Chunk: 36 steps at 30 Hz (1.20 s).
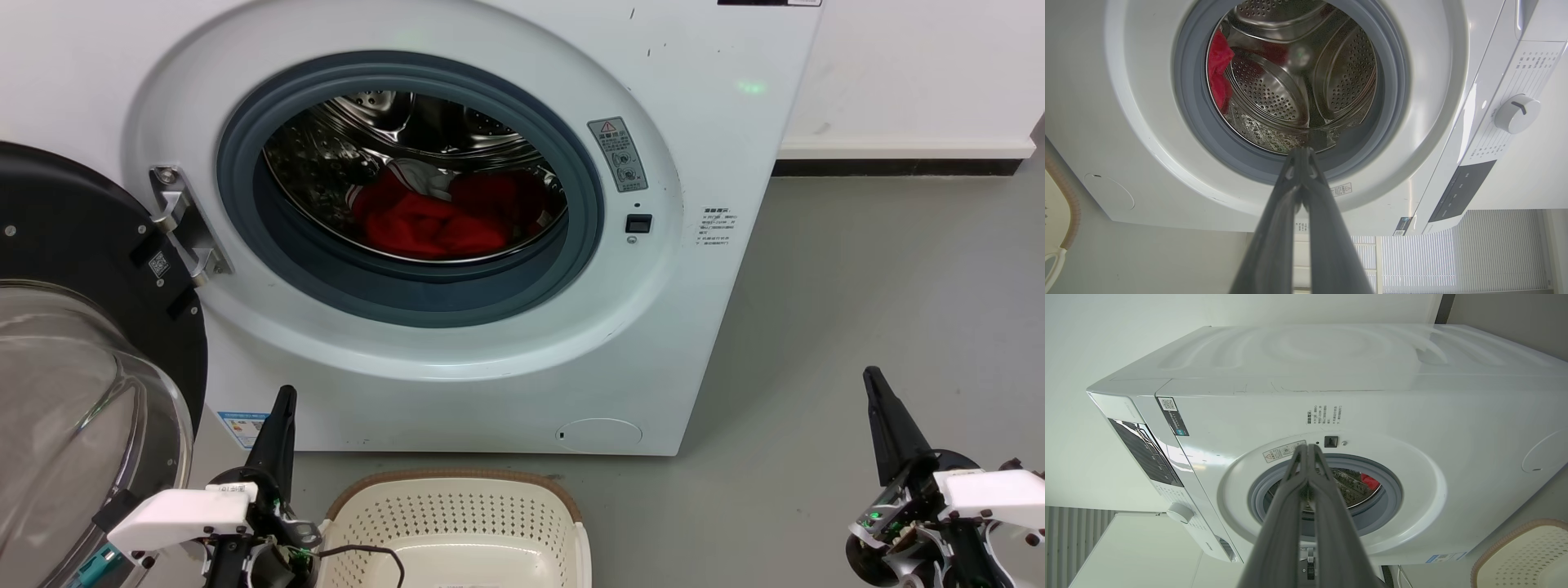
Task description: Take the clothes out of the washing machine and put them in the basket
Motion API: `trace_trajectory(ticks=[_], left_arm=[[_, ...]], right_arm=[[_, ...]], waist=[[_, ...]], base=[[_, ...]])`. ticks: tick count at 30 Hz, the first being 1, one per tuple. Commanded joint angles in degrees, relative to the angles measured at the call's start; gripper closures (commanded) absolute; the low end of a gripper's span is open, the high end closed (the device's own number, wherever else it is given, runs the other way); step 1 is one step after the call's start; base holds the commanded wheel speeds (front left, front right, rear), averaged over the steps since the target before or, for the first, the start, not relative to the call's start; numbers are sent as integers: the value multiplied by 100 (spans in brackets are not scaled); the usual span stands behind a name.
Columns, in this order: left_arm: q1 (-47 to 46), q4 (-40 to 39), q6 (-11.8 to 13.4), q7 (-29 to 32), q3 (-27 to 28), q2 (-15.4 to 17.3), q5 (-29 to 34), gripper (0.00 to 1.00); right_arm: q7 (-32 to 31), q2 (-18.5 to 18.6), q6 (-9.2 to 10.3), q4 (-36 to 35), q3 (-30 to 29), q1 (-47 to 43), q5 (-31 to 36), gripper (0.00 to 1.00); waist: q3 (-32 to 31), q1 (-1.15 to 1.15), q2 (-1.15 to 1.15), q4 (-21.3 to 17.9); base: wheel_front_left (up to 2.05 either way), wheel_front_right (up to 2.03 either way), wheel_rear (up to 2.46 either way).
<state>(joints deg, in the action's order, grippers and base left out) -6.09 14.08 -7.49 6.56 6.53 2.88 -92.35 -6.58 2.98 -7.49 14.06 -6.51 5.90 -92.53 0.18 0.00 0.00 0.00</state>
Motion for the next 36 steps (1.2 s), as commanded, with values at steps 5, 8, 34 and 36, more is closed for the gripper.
trace_trajectory(ticks=[5, 8, 34, 36], left_arm=[[-33, 0, -19, 10, 12, -6, -14, 100], [-33, 0, -19, 10, 12, -6, -14, 100], [-33, -7, 1, -120, -163, -2, 23, 0], [-59, -17, 1, -182, -248, -2, 48, 0]], right_arm=[[4, -16, 0, 9, 3, 74, 26, 100], [4, -16, 0, 9, 3, 74, 25, 100], [115, 0, -1, -77, 18, -57, 13, 0], [178, 0, -1, -131, 31, -87, 32, 0]], waist=[[0, 0, 0, 0], [0, 0, 0, 0], [4, 0, 0, -6], [7, 0, 0, -10]], base=[[0, 0, 0], [0, 0, 0], [0, 0, 0], [0, 0, 0]])
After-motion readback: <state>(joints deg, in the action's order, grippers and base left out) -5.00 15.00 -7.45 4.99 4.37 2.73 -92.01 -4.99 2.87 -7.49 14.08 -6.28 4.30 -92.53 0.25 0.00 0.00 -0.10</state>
